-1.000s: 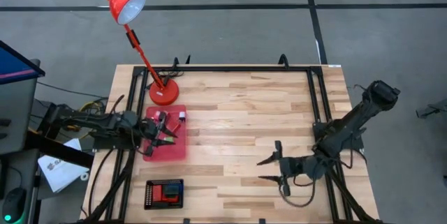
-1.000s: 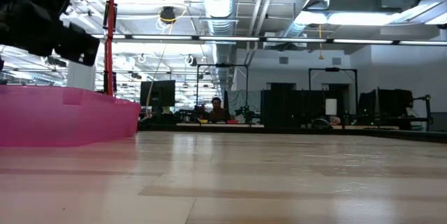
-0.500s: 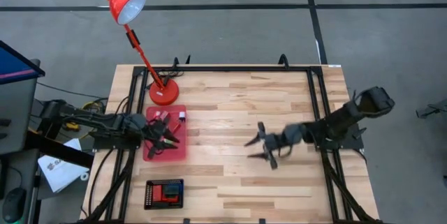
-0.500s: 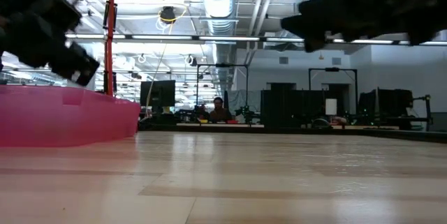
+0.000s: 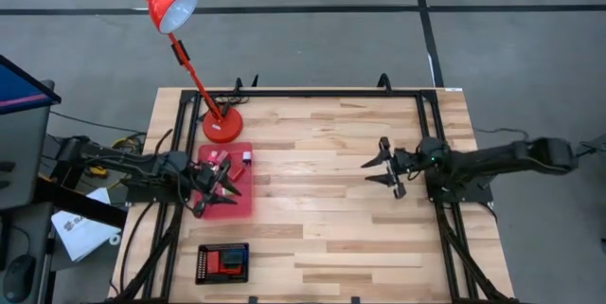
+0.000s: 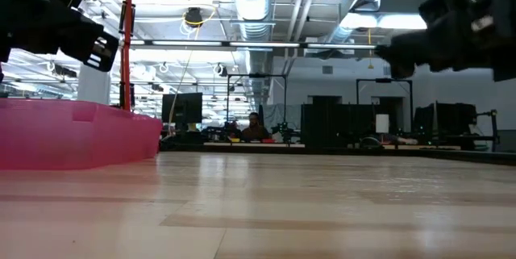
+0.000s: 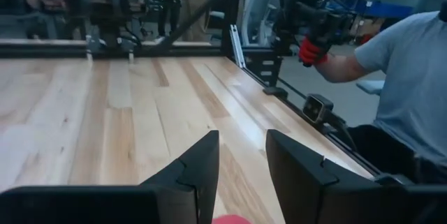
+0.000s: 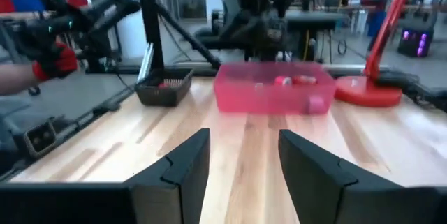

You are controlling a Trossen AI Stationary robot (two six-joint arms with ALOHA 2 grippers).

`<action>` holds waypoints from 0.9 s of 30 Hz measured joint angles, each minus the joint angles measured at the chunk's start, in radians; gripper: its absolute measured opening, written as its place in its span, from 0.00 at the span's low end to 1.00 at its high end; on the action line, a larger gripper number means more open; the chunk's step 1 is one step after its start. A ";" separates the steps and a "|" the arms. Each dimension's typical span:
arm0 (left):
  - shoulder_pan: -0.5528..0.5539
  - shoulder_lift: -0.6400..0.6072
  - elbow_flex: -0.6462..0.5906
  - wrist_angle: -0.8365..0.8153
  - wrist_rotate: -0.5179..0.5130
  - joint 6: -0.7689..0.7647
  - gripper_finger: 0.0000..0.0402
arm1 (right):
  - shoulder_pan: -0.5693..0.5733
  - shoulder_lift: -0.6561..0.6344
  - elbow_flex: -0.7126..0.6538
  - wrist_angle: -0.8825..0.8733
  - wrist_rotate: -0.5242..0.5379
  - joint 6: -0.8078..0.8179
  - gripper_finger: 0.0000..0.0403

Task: Pick & Place Office items
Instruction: Return to Home Position

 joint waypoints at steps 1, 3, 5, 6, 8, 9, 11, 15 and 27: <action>0.002 0.000 0.000 0.008 -0.005 0.000 0.29 | 0.007 -0.062 0.000 -0.080 0.009 -0.005 0.41; 0.007 -0.007 0.000 0.018 -0.024 0.001 0.29 | 0.026 -0.158 0.001 -0.198 0.037 -0.017 0.41; 0.009 -0.009 0.000 0.024 -0.047 0.003 0.29 | 0.046 -0.277 0.001 -0.348 0.059 -0.024 0.41; 0.009 -0.010 0.000 0.028 -0.059 0.004 0.29 | 0.061 -0.339 0.001 -0.393 0.069 -0.029 0.41; 0.009 -0.016 0.000 0.027 -0.091 0.008 0.29 | 0.091 -0.454 0.003 -0.505 0.121 -0.047 0.41; 0.009 -0.016 0.000 0.027 -0.107 0.014 0.29 | 0.107 -0.509 0.001 -0.576 0.158 -0.059 0.41; 0.009 -0.018 0.000 0.027 -0.141 0.029 0.29 | 0.143 -0.615 0.001 -0.666 0.215 -0.073 0.41; 0.009 -0.018 0.000 0.020 -0.223 0.066 0.29 | 0.203 -0.790 0.002 -0.823 0.307 -0.081 0.41; 0.119 -0.079 0.000 -0.066 -0.242 0.111 0.29 | 0.328 -0.853 0.033 -0.914 0.365 -0.049 0.41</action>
